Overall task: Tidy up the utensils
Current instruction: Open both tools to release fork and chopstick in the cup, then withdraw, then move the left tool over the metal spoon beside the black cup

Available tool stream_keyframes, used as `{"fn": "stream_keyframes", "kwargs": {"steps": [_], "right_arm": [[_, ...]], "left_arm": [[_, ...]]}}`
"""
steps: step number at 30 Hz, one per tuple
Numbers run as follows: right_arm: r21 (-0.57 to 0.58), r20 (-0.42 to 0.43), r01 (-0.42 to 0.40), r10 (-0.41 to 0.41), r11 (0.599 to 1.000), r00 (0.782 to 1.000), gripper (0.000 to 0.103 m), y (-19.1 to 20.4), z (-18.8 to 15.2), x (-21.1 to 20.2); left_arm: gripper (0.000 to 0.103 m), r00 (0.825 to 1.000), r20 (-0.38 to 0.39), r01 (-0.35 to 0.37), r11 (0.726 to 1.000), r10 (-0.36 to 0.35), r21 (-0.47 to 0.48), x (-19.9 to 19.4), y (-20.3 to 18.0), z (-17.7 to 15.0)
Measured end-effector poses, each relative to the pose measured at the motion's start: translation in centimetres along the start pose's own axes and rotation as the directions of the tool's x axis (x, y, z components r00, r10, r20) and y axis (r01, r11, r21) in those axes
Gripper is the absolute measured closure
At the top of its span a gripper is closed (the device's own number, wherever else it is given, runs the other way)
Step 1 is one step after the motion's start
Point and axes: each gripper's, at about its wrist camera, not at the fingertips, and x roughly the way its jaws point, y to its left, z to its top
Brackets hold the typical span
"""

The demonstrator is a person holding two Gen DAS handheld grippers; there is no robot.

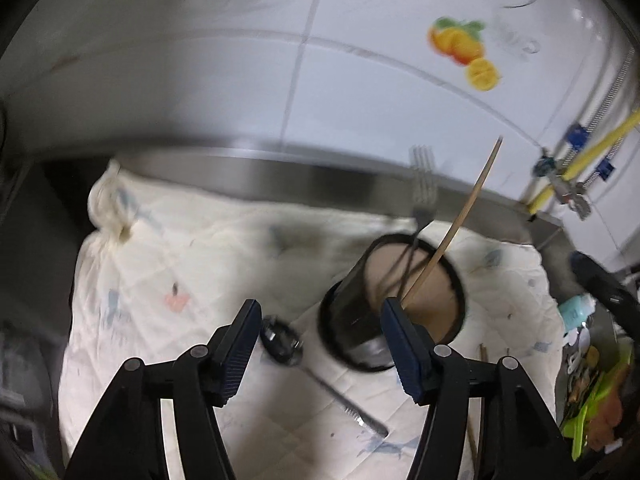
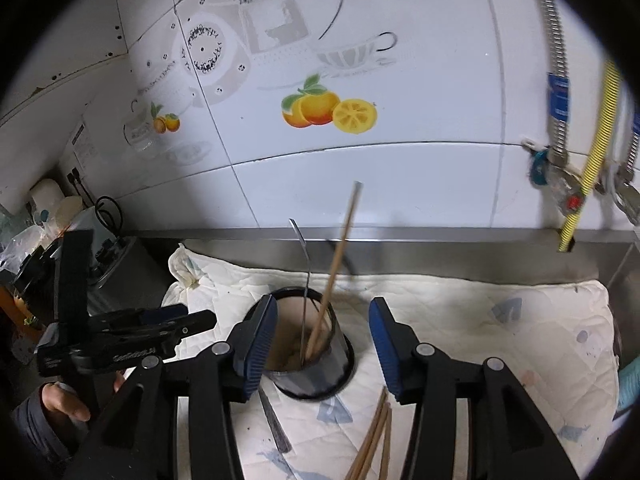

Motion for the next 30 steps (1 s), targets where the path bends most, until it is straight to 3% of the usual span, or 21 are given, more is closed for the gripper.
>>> {"fn": "stream_keyframes", "kwargs": {"steps": [8,14,30], "right_arm": [[0.018,0.003,-0.003,0.003,1.0,1.0,0.05,-0.8,-2.0,-1.6],[0.021,-0.004,0.01,-0.01,1.0,1.0,0.05,-1.7,-3.5,-2.3],[0.031,-0.034,0.045,-0.044,0.998,0.998,0.05,-3.8,-6.2,-3.1]], "left_arm": [[0.037,0.994,-0.076,-0.088,0.993,0.082,-0.075,2.8,1.2,-3.6],[0.037,0.979,-0.16,-0.154,0.974,0.128,-0.165,6.2,2.8,-5.5],[0.037,0.944,-0.232,-0.26,0.961,0.233,-0.095,10.6,0.1,-7.9]]}}
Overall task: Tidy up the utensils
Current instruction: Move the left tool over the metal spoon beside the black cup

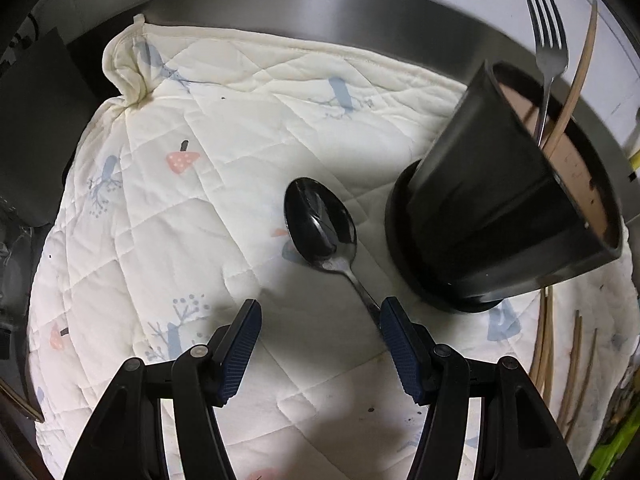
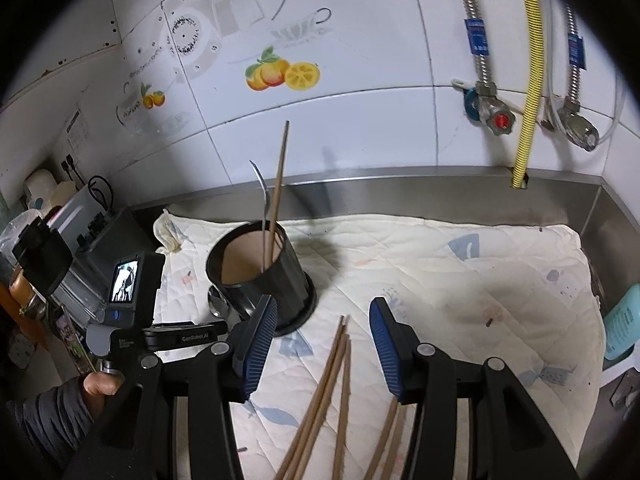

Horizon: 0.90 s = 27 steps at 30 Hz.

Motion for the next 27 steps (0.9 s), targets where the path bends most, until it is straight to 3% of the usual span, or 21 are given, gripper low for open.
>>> {"fn": "stream_keyframes", "kwargs": {"steps": [18,27], "right_arm": [[0.052,-0.006,-0.014,0.014,0.999,1.0,0.05,-1.6,-1.1,-0.1],[0.061,-0.01,-0.018,0.019,0.998,1.0,0.05,-2.0,-1.2,0.2]], "left_arm": [[0.036,0.997,0.016,-0.075,0.996,0.074,0.045,1.5,-3.7,-0.4],[0.035,0.998,-0.007,-0.054,0.996,0.055,0.069,0.2,-1.3,-1.4]]}}
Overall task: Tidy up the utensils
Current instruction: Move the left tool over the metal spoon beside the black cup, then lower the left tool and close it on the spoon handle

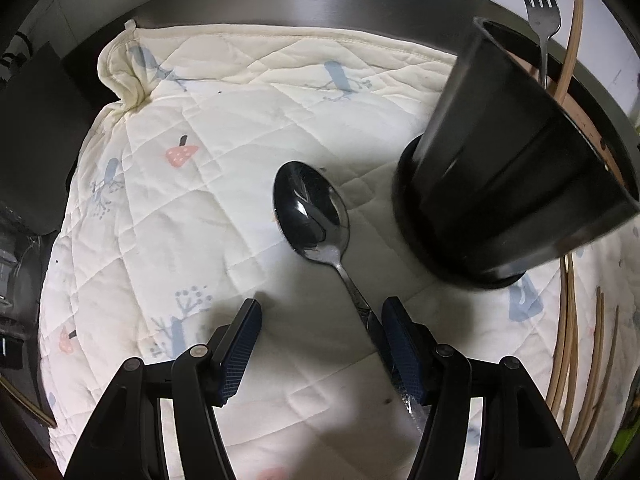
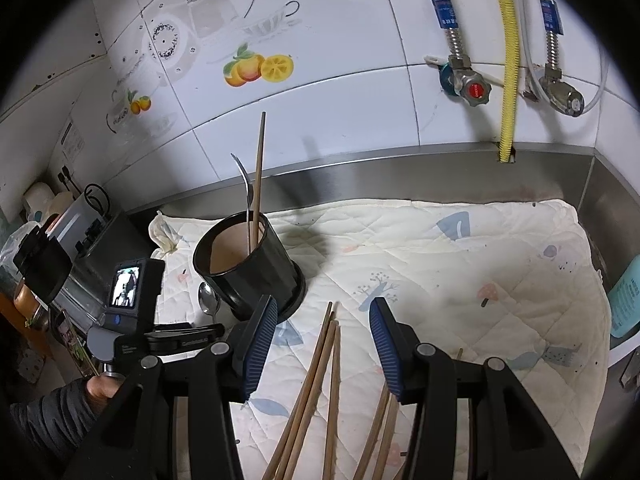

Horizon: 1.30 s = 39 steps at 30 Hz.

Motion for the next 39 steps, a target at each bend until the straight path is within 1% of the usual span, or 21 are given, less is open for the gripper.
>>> {"fn": "stream_keyframes", "kwargs": {"steps": [7,9,10,12,13,17,21,22,23,28,34,36,39], "right_arm": [[0.003,-0.011,0.008,-0.008,1.0,1.0,0.05,-0.6,-0.5,0.0],[0.004,-0.013,0.007,-0.007,1.0,1.0,0.05,-0.8,-0.6,0.0],[0.002,-0.013,0.006,-0.006,1.0,1.0,0.05,-0.8,-0.6,0.0],[-0.003,-0.015,0.011,-0.011,1.0,1.0,0.05,-0.9,-0.7,0.0],[-0.002,-0.017,0.012,-0.012,1.0,1.0,0.05,-1.0,-0.8,0.1],[0.015,-0.029,0.004,-0.003,1.0,1.0,0.05,-1.5,-1.1,0.5],[0.008,-0.036,0.0,0.001,1.0,0.999,0.05,-1.3,-1.3,0.7],[0.005,-0.037,-0.001,0.001,1.0,0.999,0.05,-1.3,-1.4,0.7],[0.001,-0.037,-0.002,0.002,1.0,0.999,0.05,-1.2,-1.4,0.6],[-0.002,-0.038,0.002,-0.002,1.0,0.999,0.05,-1.4,-1.5,0.7],[0.019,-0.062,0.019,-0.018,1.0,0.998,0.05,-2.2,-1.9,1.3],[0.021,-0.066,0.024,-0.023,0.999,0.998,0.05,-2.4,-2.0,1.3],[0.025,-0.074,0.028,-0.026,0.999,0.997,0.05,-2.5,-2.2,1.3]], "left_arm": [[0.036,1.0,-0.011,0.005,0.999,-0.005,0.05,-0.6,2.3,-0.7],[0.036,0.999,-0.022,0.039,0.998,-0.038,0.058,-0.8,3.2,-0.9],[0.036,0.998,-0.031,0.058,0.997,-0.057,0.045,-1.0,3.7,-0.9],[0.036,0.995,-0.019,0.093,0.996,-0.093,0.01,-1.6,4.3,-0.5],[0.036,0.996,-0.009,0.094,0.996,-0.094,0.009,-1.8,4.2,-0.3],[0.036,0.997,0.031,0.069,0.997,-0.071,0.039,-2.4,3.1,0.8],[0.036,0.999,0.049,0.008,0.999,-0.011,0.053,-2.1,1.5,1.3],[0.036,0.999,0.05,0.006,0.999,-0.009,0.054,-1.2,2.5,1.8],[0.036,0.999,0.053,-0.002,0.998,-0.001,0.055,-0.9,2.6,1.9],[0.036,0.997,0.068,-0.031,0.997,0.026,0.074,-0.3,1.9,2.1],[0.038,0.997,0.071,-0.011,0.998,0.007,0.056,0.4,1.6,3.2],[0.041,0.997,0.073,-0.015,0.998,0.01,0.062,0.3,1.5,3.3],[0.048,0.997,0.075,-0.011,0.997,0.006,0.075,0.7,1.4,4.0]]}}
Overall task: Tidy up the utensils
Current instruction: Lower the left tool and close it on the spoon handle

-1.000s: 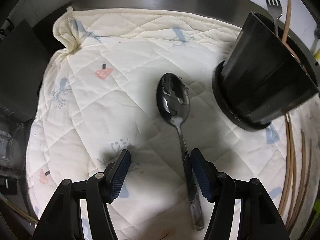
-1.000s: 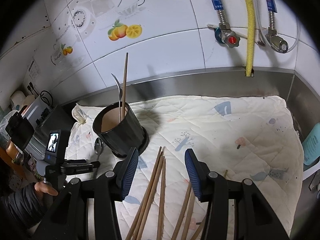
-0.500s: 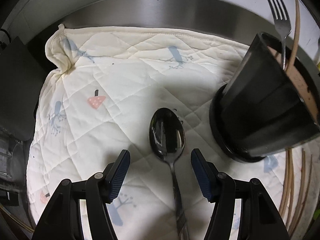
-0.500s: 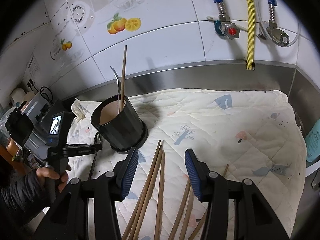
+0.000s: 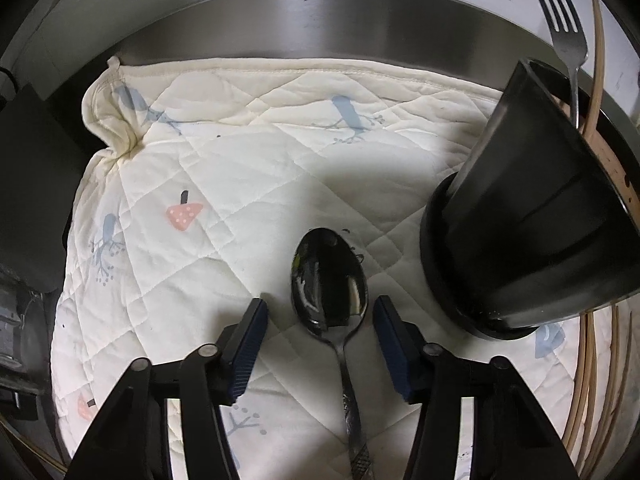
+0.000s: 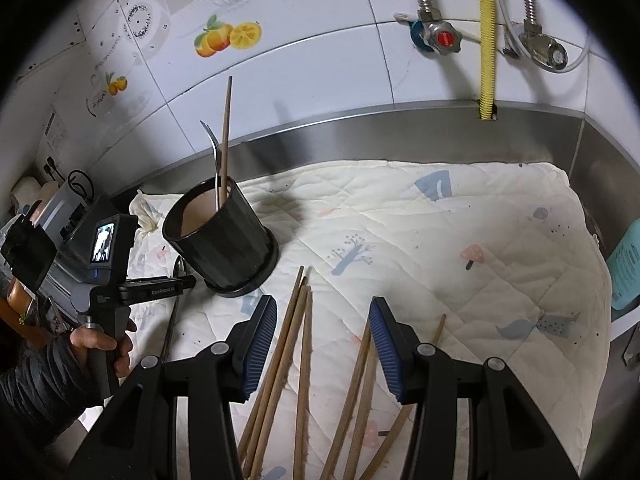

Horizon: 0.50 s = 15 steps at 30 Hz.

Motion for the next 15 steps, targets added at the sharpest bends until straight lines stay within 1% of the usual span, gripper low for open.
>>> {"fn": "stream_keyframes", "kwargs": {"steps": [4,10,12,14,15], "right_arm": [[0.004,-0.01,0.002,-0.002,1.0,1.0,0.05,-0.1,-0.3,0.1],[0.013,-0.03,-0.001,0.002,1.0,1.0,0.05,-0.2,-0.8,0.3],[0.023,-0.042,-0.001,0.002,1.0,0.999,0.05,-0.4,-0.9,0.5],[0.036,-0.053,-0.008,0.01,0.999,0.999,0.05,-0.7,-1.0,0.7],[0.048,-0.062,-0.016,0.019,0.999,0.998,0.05,-0.9,-1.1,0.8]], "left_arm": [[0.062,1.0,0.003,0.011,1.0,-0.012,0.016,0.7,0.0,1.2],[0.063,0.999,0.013,0.049,0.999,-0.049,0.006,0.8,1.0,1.5],[0.063,0.997,0.026,0.067,0.998,-0.067,-0.003,0.4,1.5,1.5],[0.063,0.996,0.038,0.076,0.997,-0.076,-0.013,-0.4,2.1,0.5],[0.063,0.994,0.047,0.096,0.995,-0.094,-0.024,-0.8,2.5,0.5]]}}
